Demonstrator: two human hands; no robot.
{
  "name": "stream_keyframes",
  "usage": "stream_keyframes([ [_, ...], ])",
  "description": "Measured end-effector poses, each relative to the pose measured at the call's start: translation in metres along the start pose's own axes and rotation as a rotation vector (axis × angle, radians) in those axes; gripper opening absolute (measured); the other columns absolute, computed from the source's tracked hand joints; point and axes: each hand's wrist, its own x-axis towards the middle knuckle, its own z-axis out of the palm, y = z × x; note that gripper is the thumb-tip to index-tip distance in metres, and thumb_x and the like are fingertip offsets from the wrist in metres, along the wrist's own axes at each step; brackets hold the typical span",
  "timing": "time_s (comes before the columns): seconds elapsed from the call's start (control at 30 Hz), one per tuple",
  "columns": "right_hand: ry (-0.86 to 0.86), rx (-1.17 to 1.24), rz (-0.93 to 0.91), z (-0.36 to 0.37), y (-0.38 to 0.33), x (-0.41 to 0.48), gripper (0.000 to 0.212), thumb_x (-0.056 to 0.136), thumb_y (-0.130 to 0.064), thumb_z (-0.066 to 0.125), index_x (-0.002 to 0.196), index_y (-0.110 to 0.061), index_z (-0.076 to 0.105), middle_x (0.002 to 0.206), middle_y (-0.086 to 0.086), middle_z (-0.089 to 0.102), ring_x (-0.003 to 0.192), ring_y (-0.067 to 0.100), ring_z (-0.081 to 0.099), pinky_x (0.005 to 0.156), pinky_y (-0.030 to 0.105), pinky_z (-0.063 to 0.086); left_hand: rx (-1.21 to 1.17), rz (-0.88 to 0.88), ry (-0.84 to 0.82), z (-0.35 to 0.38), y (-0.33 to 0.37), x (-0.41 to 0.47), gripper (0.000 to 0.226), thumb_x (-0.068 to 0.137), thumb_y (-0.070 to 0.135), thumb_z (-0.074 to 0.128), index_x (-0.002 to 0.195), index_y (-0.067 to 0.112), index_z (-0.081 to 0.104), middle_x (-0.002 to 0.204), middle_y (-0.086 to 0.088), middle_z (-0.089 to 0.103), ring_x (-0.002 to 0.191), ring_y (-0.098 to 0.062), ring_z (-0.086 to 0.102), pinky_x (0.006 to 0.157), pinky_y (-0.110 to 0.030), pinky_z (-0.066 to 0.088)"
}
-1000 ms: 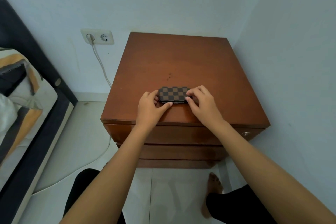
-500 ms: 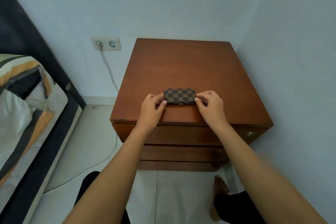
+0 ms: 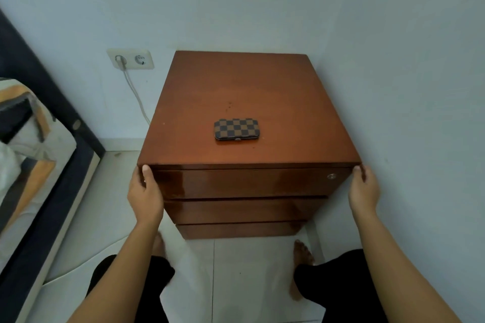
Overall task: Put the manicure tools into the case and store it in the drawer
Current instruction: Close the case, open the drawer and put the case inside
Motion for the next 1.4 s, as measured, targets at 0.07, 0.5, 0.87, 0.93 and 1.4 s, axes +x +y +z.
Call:
stream_keyframes([
  [0.07, -0.031, 0.037, 0.018, 0.006, 0.001, -0.005, 0.041, 0.097, -0.021, 0.042, 0.133, -0.003, 0.046, 0.140, 0.016, 0.048, 0.130, 0.028, 0.044, 0.109, 0.034, 0.030, -0.033, -0.013, 0.029, 0.000, -0.001, -0.001, 0.046, 0.098, 0.042, 0.034, 0.135, 0.020, 0.047, 0.131, -0.002, 0.054, 0.120, -0.018, 0.049, 0.099, -0.030, 0.036],
  [0.5, 0.048, 0.112, 0.083, -0.026, 0.010, -0.052, 0.036, 0.096, -0.023, 0.044, 0.128, -0.008, 0.053, 0.129, 0.013, 0.058, 0.117, 0.027, 0.055, 0.098, 0.032, 0.040, -0.026, -0.068, 0.127, -0.029, -0.004, -0.040, 0.041, 0.096, 0.027, 0.047, 0.133, 0.010, 0.049, 0.132, -0.011, 0.055, 0.120, -0.025, 0.050, 0.099, -0.031, 0.039],
  [0.87, 0.148, 0.194, 0.069, -0.076, 0.043, -0.126, 0.038, 0.097, -0.022, 0.043, 0.131, -0.010, 0.050, 0.135, 0.013, 0.054, 0.124, 0.027, 0.051, 0.098, 0.028, 0.038, -0.006, -0.055, 0.172, -0.079, -0.025, -0.115, 0.043, 0.098, 0.029, 0.041, 0.138, 0.013, 0.042, 0.140, -0.010, 0.046, 0.128, -0.025, 0.043, 0.106, -0.035, 0.034],
  [0.93, 0.141, 0.176, 0.058, -0.081, 0.044, -0.130, 0.038, 0.097, -0.022, 0.042, 0.132, -0.009, 0.050, 0.136, 0.014, 0.053, 0.124, 0.028, 0.050, 0.102, 0.033, 0.039, 0.008, -0.041, 0.168, -0.082, -0.027, -0.119, 0.042, 0.098, 0.028, 0.040, 0.137, 0.012, 0.042, 0.138, -0.011, 0.047, 0.127, -0.026, 0.043, 0.104, -0.034, 0.034],
  [1.4, -0.350, -0.307, -0.609, -0.032, -0.045, -0.077, 0.037, 0.092, -0.011, 0.049, 0.129, -0.006, 0.051, 0.132, 0.010, 0.053, 0.125, 0.024, 0.046, 0.101, 0.025, 0.032, 0.606, 0.484, -0.133, -0.027, 0.042, -0.041, 0.053, 0.094, 0.038, 0.045, 0.135, 0.005, 0.043, 0.143, -0.014, 0.041, 0.136, -0.027, 0.030, 0.113, -0.043, 0.022],
])
